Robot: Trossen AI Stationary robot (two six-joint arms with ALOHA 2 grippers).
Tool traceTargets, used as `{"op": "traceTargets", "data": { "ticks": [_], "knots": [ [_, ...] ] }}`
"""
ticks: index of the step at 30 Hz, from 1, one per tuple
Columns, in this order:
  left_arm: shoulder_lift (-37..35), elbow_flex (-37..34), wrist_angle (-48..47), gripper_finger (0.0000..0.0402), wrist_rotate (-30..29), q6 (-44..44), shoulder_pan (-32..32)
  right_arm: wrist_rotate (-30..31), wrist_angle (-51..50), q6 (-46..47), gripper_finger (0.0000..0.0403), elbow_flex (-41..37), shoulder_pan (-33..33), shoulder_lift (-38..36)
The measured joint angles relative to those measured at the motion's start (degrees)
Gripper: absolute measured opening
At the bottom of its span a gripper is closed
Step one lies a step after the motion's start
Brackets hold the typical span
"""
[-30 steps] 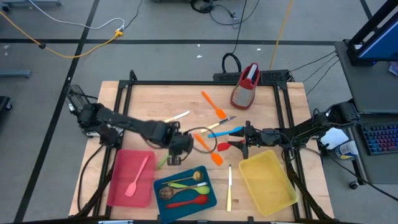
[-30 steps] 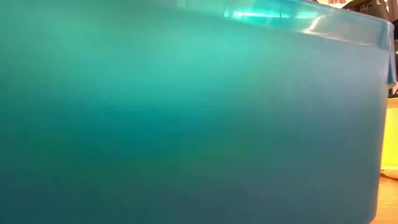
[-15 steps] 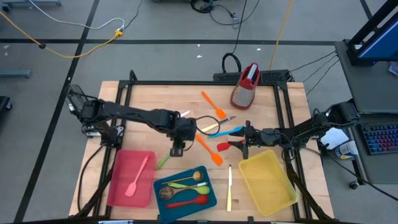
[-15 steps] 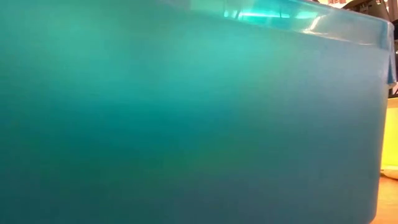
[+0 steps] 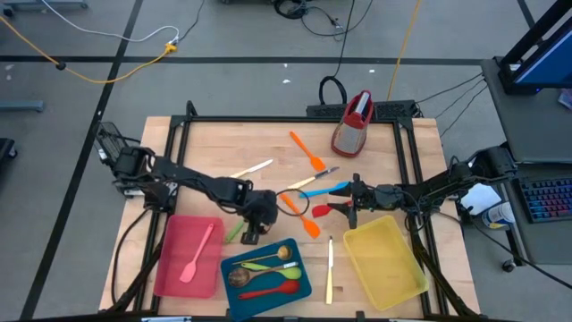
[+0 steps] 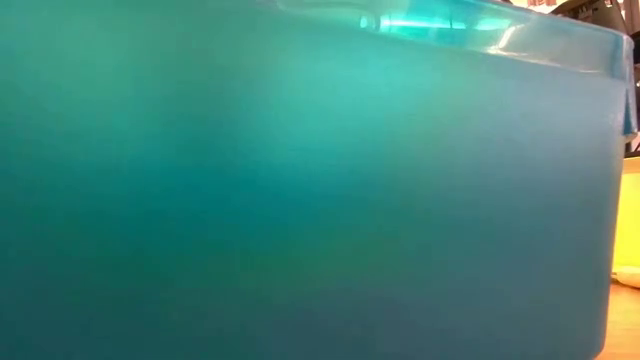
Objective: Pick & Place Kitchen Items
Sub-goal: Adjust the blue bin
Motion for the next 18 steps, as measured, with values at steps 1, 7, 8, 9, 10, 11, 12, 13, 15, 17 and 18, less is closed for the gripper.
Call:
{"op": "traceTargets", "data": {
  "ticks": [1,7,8,9,10,11,12,13,15,17,18],
  "knots": [
    [0.0,-0.8,1.8,0.0145,0.3,-0.4,-0.5,0.0,0.0,0.2,0.0196,0.0,0.0,0.0],
    [0.0,-5.1,10.0,0.0145,-3.0,-1.8,-2.6,0.0,0.0,0.6,0.0196,0.0,0.0,0.0],
    [0.0,-5.7,10.4,0.0145,-4.1,-2.0,-2.8,0.0,0.0,0.6,0.0196,0.0,0.0,0.0],
    [0.0,-6.3,11.0,0.0145,-4.6,-2.5,-3.0,0.0,0.0,0.6,0.0196,0.0,0.0,0.0],
    [0.0,-7.0,11.9,0.0145,-4.6,-2.8,-3.1,0.0,0.0,0.6,0.0196,0.0,0.0,0.0],
    [0.0,-7.7,12.8,0.0145,-4.7,-3.2,-3.2,0.0,0.0,0.6,0.0196,0.0,0.0,0.0],
    [0.0,-8.1,13.3,0.0145,-4.8,-3.5,-3.4,0.0,0.0,0.6,0.0196,0.0,0.0,0.0],
    [0.0,-8.6,13.7,0.0145,-4.8,-3.7,-3.6,0.0,0.0,0.6,0.0196,0.0,0.0,0.0],
    [0.0,-9.5,14.8,0.0145,-4.8,-4.1,-4.0,0.0,0.0,0.6,0.0196,0.0,0.0,0.0],
    [0.0,-10.5,16.3,0.0145,-4.8,-4.1,-4.6,0.0,0.0,0.6,0.0196,0.0,0.0,0.0],
    [0.0,-11.0,17.2,0.0145,-4.8,-4.2,-4.8,0.0,0.0,0.6,0.0196,0.0,0.0,0.0]
  ]
}}
